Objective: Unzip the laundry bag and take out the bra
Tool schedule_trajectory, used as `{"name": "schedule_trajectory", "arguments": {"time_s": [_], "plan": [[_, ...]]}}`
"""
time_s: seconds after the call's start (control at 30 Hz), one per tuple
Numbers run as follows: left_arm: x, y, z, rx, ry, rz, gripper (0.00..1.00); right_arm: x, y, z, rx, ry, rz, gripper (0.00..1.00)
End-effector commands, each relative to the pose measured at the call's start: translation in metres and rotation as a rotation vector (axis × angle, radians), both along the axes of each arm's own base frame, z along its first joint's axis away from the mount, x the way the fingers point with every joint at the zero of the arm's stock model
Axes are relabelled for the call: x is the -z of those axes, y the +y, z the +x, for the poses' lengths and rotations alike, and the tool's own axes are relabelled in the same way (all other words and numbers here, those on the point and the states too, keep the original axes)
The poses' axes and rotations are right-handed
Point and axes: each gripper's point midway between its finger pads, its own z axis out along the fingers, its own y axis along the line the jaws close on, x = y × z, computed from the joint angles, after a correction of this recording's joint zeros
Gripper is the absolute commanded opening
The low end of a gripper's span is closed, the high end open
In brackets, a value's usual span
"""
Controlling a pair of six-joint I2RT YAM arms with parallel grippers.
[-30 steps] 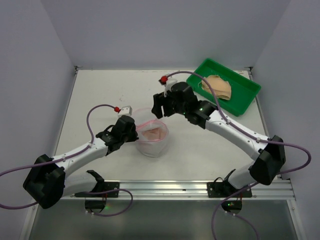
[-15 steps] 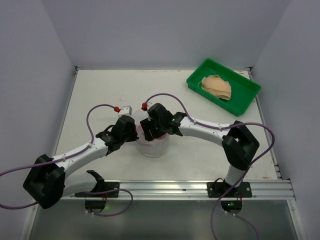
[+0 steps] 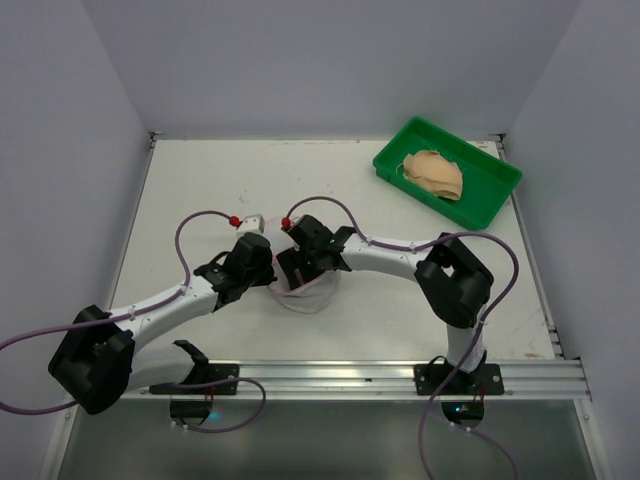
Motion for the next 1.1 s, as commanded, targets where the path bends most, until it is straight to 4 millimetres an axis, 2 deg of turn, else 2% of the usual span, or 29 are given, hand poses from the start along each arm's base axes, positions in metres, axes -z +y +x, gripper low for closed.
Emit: {"name": "schedule_trajectory", "arguments": {"time_s": [0.0, 0.1, 0.13, 0.2, 0.23, 0.3, 0.37, 0.43, 0.47, 0.53, 0.6, 0.63, 0.67, 0.77, 0.8, 0.9, 0.93, 0.97, 1.07], "plan": [[0.009, 0.004, -0.002, -0.017, 0.008, -0.001, 0.00, 0.025, -0.008, -0.005, 0.010, 0.052, -0.088, 0.84], [0.014, 0.004, -0.006, -0.018, 0.022, -0.010, 0.00, 0.031, -0.007, -0.004, 0.012, 0.058, -0.097, 0.75], [0.018, 0.005, -0.008, -0.020, 0.031, -0.008, 0.00, 0.031, -0.007, -0.005, 0.011, 0.055, -0.095, 0.62], [0.020, 0.005, -0.009, -0.018, 0.038, -0.011, 0.00, 0.026, -0.005, -0.003, 0.002, 0.038, -0.070, 0.44], [0.023, 0.006, -0.011, -0.018, 0.045, -0.008, 0.00, 0.020, -0.005, -0.004, -0.001, 0.028, -0.056, 0.28], [0.024, 0.005, -0.011, -0.017, 0.047, -0.011, 0.00, 0.014, -0.003, -0.003, -0.013, 0.012, -0.034, 0.12], [0.025, 0.005, -0.011, -0.017, 0.050, -0.006, 0.00, 0.004, -0.002, -0.004, -0.021, -0.004, -0.005, 0.00], [0.025, 0.005, -0.011, -0.018, 0.052, -0.004, 0.00, -0.002, -0.002, -0.005, -0.028, -0.021, 0.022, 0.00], [0.025, 0.006, -0.011, -0.020, 0.049, -0.001, 0.00, -0.014, -0.001, -0.003, -0.026, -0.043, 0.050, 0.00], [0.027, 0.008, -0.012, -0.026, 0.056, 0.007, 0.00, -0.024, -0.002, -0.001, -0.020, -0.077, 0.079, 0.00], [0.028, 0.011, -0.012, -0.033, 0.057, 0.018, 0.00, -0.050, 0.002, 0.005, -0.013, -0.137, 0.153, 0.00], [0.029, 0.012, -0.013, -0.037, 0.059, 0.023, 0.00, -0.052, -0.001, 0.003, -0.010, -0.144, 0.170, 0.00], [0.031, 0.014, -0.014, -0.040, 0.062, 0.029, 0.00, -0.073, 0.000, 0.003, -0.013, -0.177, 0.225, 0.00], [0.033, 0.014, -0.014, -0.043, 0.070, 0.029, 0.00, -0.100, 0.006, -0.001, -0.047, -0.230, 0.356, 0.00], [0.033, 0.014, -0.014, -0.042, 0.069, 0.026, 0.00, -0.118, 0.009, -0.001, -0.060, -0.270, 0.417, 0.00], [0.031, 0.009, -0.012, -0.032, 0.067, 0.010, 0.00, -0.154, 0.018, -0.009, -0.120, -0.317, 0.541, 0.00], [0.030, 0.008, -0.012, -0.029, 0.066, 0.005, 0.00, -0.161, 0.019, -0.011, -0.131, -0.334, 0.576, 0.00], [0.029, 0.005, -0.012, -0.021, 0.065, -0.004, 0.00, -0.177, 0.023, -0.010, -0.131, -0.372, 0.637, 0.00], [0.025, -0.002, -0.012, 0.002, 0.068, -0.039, 0.00, -0.201, 0.016, -0.007, -0.097, -0.451, 0.710, 0.00]]}}
